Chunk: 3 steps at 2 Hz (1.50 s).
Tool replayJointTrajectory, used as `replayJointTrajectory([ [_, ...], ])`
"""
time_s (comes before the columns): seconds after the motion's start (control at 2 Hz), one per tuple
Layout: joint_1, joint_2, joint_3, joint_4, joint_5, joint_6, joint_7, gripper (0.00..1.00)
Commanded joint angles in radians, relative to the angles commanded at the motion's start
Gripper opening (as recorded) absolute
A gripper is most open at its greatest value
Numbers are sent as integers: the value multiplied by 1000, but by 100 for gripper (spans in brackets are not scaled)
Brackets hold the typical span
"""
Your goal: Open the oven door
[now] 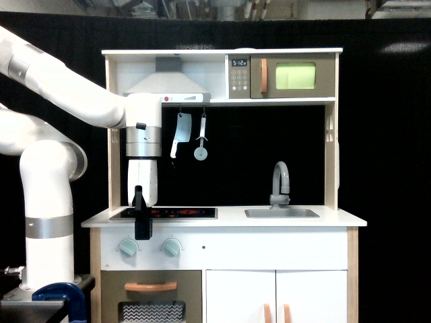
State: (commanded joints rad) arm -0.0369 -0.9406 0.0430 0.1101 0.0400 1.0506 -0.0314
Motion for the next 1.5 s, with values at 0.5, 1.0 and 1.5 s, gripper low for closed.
replayJointTrajectory([
  [0.5,11,2,4,-2,-6,-4,-10,100],
  [1.0,9,6,-14,29,-21,-12,-41,100],
  [1.5,93,121,-89,150,-42,-107,-259,100],
])
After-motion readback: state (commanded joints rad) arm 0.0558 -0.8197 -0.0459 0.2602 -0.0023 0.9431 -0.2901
